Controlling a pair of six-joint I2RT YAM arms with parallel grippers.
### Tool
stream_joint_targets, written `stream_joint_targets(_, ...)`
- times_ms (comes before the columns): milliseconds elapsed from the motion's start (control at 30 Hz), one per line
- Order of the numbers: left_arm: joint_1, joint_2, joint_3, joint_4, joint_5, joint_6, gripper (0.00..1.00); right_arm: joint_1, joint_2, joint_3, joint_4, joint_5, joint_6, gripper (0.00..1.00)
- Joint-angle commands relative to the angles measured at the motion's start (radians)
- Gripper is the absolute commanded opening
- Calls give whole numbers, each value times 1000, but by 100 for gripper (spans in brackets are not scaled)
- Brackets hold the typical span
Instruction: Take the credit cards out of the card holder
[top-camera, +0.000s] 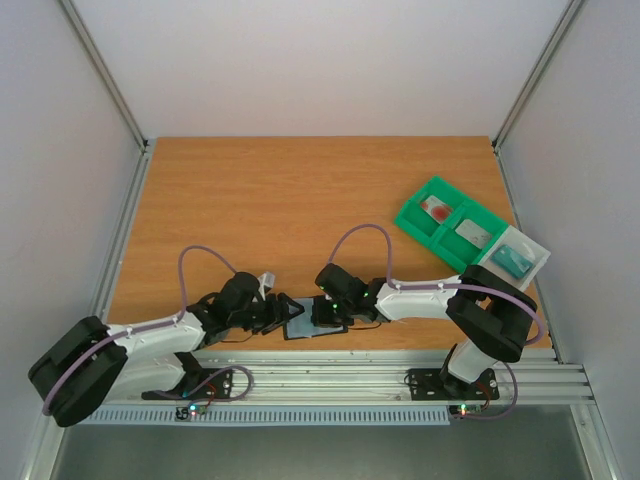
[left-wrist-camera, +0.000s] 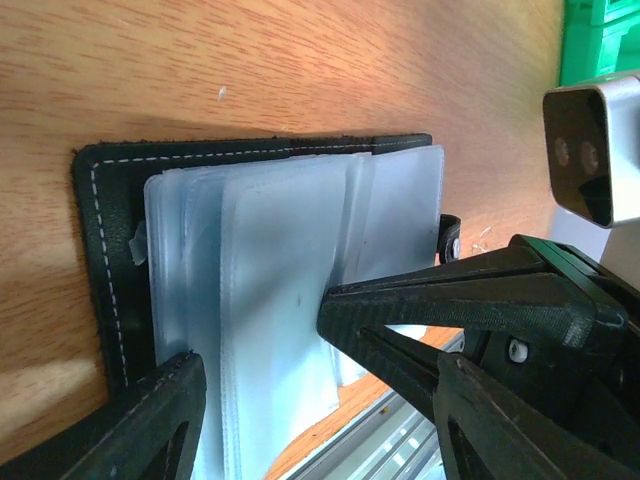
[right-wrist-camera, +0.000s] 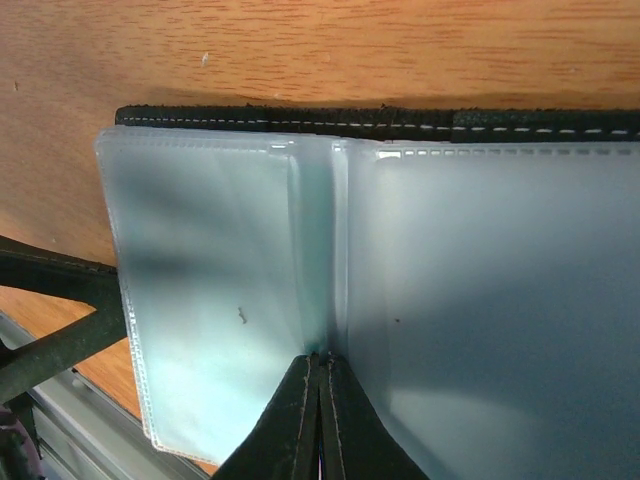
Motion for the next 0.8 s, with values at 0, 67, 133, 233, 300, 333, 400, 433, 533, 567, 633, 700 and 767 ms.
stream_joint_targets(0,-2,30,1,89,14,-3,62,10,35,-32,13,-14,15,2)
stream_joint_targets(67,-2,45,4,110,27,-5,61,10,35,-33,15,-17,14,2)
stream_joint_targets(133,-3,57,9,123,39,-7,60,10,31,-34,14,-14,11,2)
stream_joint_targets(233,-2,65,11,147,53,-15,55,10,20,-36,18,-11,10,2)
stream_joint_targets(300,-2,65,15,146,56,-17,50,10,10,-40,25,-13,9,3)
stream_joint_targets(333,-2,66,17,141,57,-17,49,10,5,-40,27,-13,7,3)
stream_joint_targets(400,-2,65,19,134,56,-17,47,10,-4,-44,34,-15,4,4)
stream_joint_targets(433,-2,64,19,129,54,-18,44,10,-8,-46,37,-15,5,5)
stream_joint_targets(533,-3,61,20,121,56,-18,37,10,-9,-48,43,-17,4,5)
stream_joint_targets(567,-2,60,21,118,57,-18,36,10,-9,-49,44,-18,1,5)
stream_joint_targets(633,-2,55,23,112,56,-20,31,10,-11,-47,44,-18,0,5)
stream_joint_targets(700,-2,47,25,100,51,-17,26,10,-18,-46,36,-15,-4,6)
stream_joint_targets(767,-2,41,31,72,38,-13,23,10,-30,-45,26,-12,-7,7)
